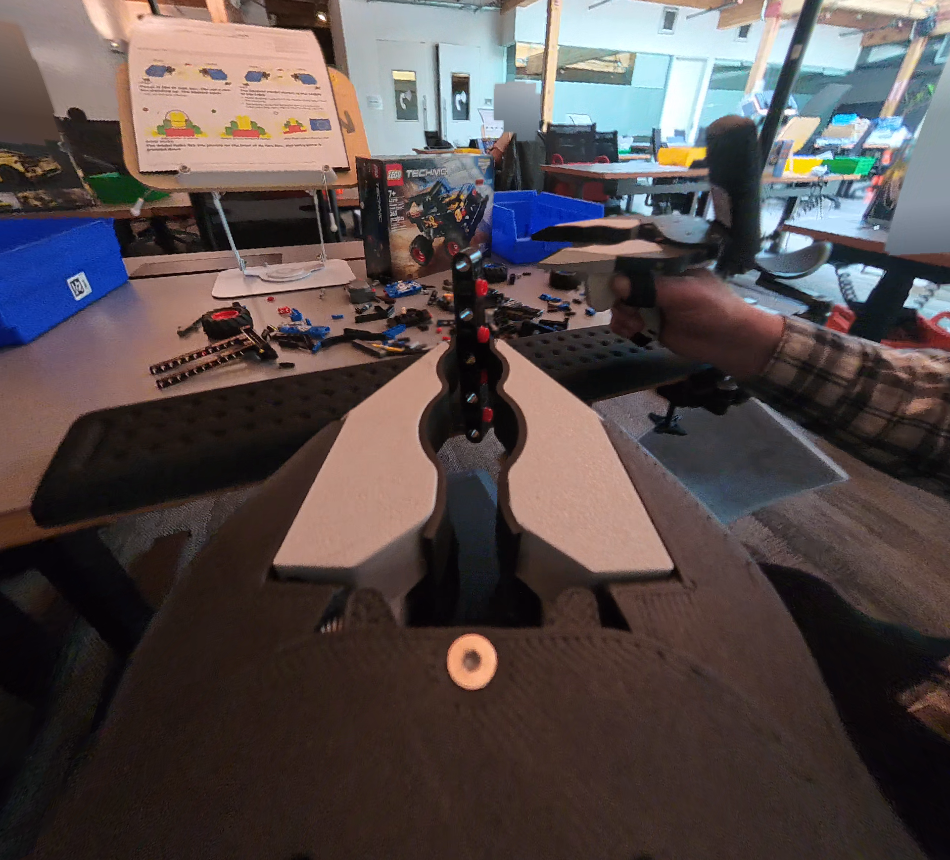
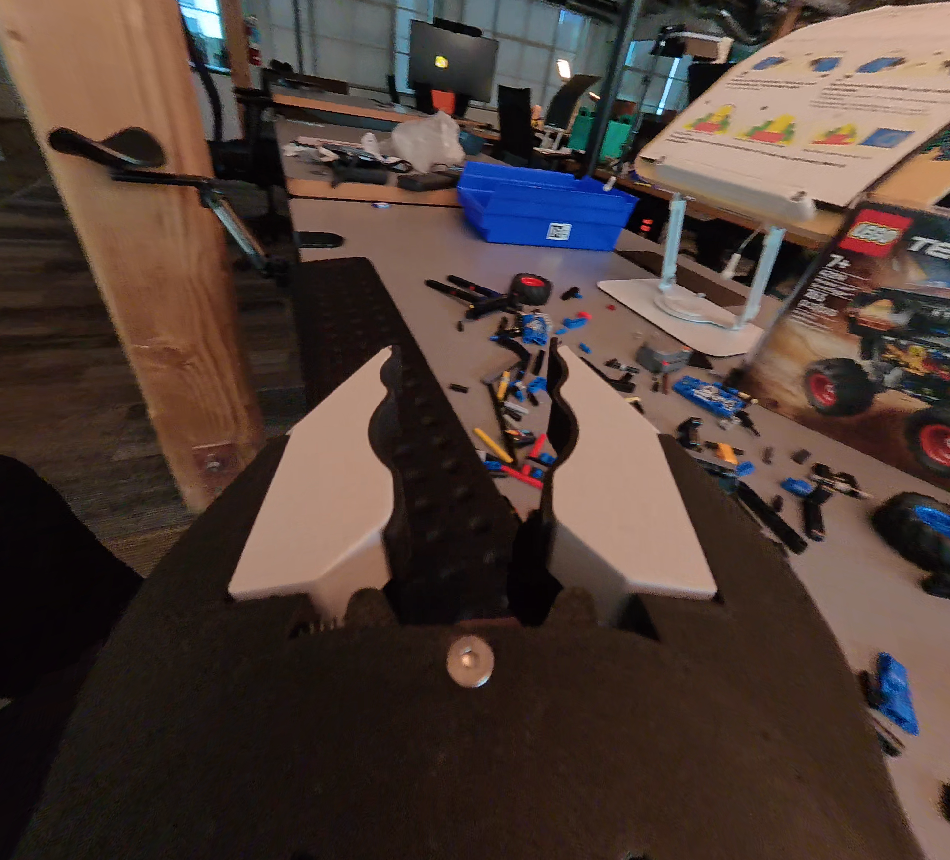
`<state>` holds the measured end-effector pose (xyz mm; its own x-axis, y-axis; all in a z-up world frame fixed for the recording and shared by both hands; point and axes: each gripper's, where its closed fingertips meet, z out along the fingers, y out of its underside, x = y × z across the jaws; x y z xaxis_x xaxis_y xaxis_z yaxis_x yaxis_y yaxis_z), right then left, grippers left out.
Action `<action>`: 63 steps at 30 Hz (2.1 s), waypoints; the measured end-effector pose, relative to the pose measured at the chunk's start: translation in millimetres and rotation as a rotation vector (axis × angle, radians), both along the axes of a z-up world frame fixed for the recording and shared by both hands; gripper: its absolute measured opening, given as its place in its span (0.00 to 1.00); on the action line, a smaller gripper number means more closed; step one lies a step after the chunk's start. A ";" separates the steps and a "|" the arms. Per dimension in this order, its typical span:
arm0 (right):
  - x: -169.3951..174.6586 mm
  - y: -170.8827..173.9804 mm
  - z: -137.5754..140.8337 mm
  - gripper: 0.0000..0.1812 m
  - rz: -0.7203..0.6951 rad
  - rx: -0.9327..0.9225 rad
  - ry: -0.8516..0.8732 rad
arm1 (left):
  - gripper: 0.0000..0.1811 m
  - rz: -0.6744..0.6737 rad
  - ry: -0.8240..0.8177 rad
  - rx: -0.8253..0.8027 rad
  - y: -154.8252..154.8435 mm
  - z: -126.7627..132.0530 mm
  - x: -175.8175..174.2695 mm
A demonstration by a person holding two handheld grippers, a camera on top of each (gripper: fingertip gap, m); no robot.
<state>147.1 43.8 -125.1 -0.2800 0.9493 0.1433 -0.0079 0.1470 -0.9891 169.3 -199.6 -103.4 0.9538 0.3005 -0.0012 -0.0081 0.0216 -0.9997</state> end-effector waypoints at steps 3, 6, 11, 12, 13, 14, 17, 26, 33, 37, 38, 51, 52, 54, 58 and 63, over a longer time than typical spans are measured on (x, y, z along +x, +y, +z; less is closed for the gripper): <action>-13.4 9.4 -6.6 0.27 -0.040 0.039 -0.021 | 0.04 -0.050 0.025 -0.058 25.1 -5.2 -45.1; -31.9 28.4 -11.0 0.27 -0.098 0.093 -0.048 | 0.04 -0.107 0.049 -0.123 63.0 -9.6 -87.6; -49.8 74.6 3.1 0.27 -0.191 0.034 -0.031 | 0.04 -0.185 0.196 -0.418 142.5 -41.8 -156.2; -51.4 84.0 3.8 0.27 -0.210 0.027 -0.032 | 0.04 -0.211 0.227 -0.472 159.4 -48.7 -166.4; -53.2 92.6 3.6 0.27 -0.225 0.024 -0.037 | 0.04 -0.243 0.258 -0.523 175.6 -56.0 -174.9; -55.5 100.8 2.6 0.26 -0.240 0.019 -0.049 | 0.04 -0.274 0.287 -0.572 190.9 -63.3 -183.0; -62.9 118.1 2.2 0.26 -0.265 -0.005 -0.096 | 0.04 -0.361 0.353 -0.675 230.7 -82.1 -203.8; -82.0 140.1 -33.1 0.09 -0.211 0.207 -0.424 | 0.07 -0.538 0.408 -0.891 289.5 -129.9 -254.5; -94.8 131.3 -55.7 0.12 -0.100 0.225 -0.584 | 0.21 -0.642 0.463 -0.960 292.2 -132.7 -252.1; -100.2 113.6 -74.2 0.10 0.015 0.297 -0.689 | 0.19 -0.732 0.540 -0.933 305.0 -134.4 -213.5; -100.6 109.7 -79.8 0.10 0.051 0.283 -0.712 | 0.19 -0.758 0.561 -0.932 307.0 -134.9 -202.3; -109.8 96.7 -122.8 0.03 0.183 0.236 -0.792 | 0.16 -0.938 0.485 -0.827 329.1 -137.5 -154.5; -110.9 96.9 -121.2 0.03 0.183 0.227 -0.780 | 0.16 -0.934 0.474 -0.819 329.0 -135.9 -157.1; -113.2 102.2 -112.6 0.03 0.161 0.221 -0.731 | 0.16 -0.916 0.463 -0.806 328.0 -130.1 -164.6; -107.4 114.6 -98.8 0.03 0.136 0.176 -0.683 | 0.16 -0.856 0.467 -0.815 328.8 -124.7 -184.2; -94.6 125.8 -116.1 0.11 0.118 0.198 -0.756 | 0.15 -0.896 0.550 -0.819 339.5 -138.4 -167.5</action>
